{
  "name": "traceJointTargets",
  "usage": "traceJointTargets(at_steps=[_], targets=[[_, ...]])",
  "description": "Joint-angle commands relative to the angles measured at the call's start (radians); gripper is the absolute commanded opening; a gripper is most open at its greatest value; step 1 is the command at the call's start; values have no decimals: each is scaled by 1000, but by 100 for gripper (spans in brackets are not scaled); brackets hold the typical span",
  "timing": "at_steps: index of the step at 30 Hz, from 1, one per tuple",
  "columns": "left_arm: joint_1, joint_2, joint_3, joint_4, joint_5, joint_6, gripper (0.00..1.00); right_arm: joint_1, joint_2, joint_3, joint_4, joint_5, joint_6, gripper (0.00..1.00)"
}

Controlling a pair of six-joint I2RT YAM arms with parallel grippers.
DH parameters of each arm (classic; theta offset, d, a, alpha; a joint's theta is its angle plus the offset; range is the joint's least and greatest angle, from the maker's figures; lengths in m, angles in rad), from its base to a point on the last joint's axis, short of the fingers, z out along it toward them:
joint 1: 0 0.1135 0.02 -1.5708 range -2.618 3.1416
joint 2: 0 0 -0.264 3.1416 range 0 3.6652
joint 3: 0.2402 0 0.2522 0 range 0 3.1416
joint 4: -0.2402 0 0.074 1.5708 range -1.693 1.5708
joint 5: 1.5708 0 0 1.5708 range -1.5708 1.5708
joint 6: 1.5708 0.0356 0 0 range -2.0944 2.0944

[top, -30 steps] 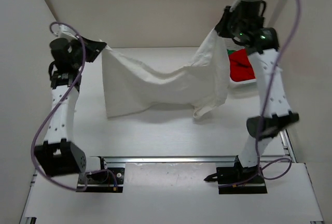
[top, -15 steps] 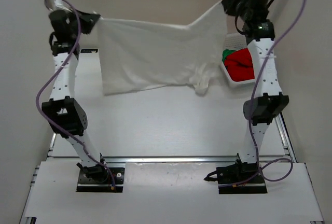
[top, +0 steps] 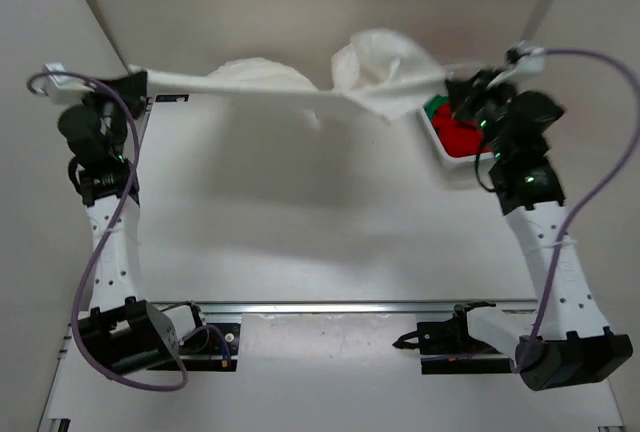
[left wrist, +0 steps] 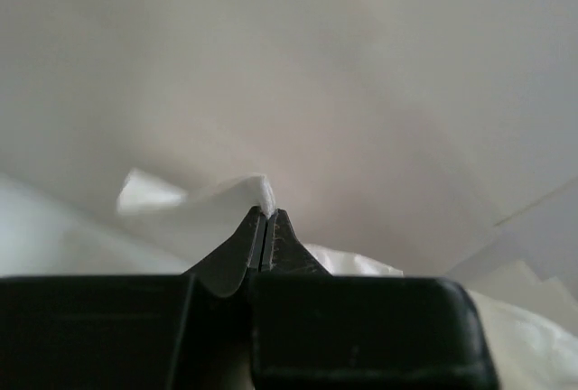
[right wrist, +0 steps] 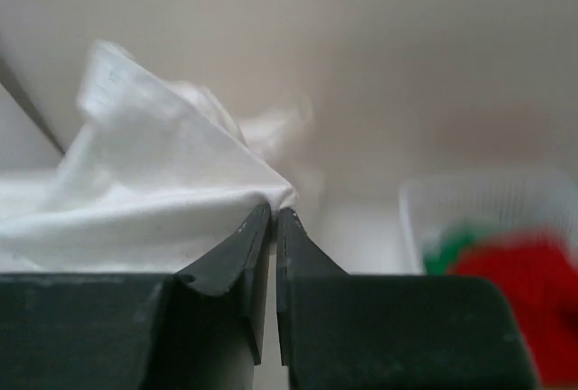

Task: Fold and stack the t-shirts
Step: Flatten out the tshirt, then fold the flattened tshirt in 1/3 of the way

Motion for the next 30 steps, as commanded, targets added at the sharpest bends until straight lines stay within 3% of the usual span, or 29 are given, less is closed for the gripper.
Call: traceJointTargets(at_steps=[1, 3, 5, 10, 16, 26, 30], targets=[[-50, -118, -271, -109, -173, 122, 0, -6, -98, -397, -30, 55, 84, 0], [-83, -175, -418, -143, -271, 129, 0, -3, -169, -658, -23, 74, 135, 0], [-68, -221, -590, -122, -257, 76, 0, 0, -200, -779, -36, 61, 190, 0], [-18, -395, -845, -275, -224, 119, 0, 34, -250, -906, -244, 88, 303, 1], [-77, -535, -835, -505, -205, 315, 0, 138, -532, -975, -433, 59, 422, 1], [-59, -554, -838, -538, -164, 343, 0, 246, -783, -1038, -573, 103, 532, 0], [-22, -504, -882, -452, -100, 289, 0, 261, -615, -983, -481, 113, 462, 0]])
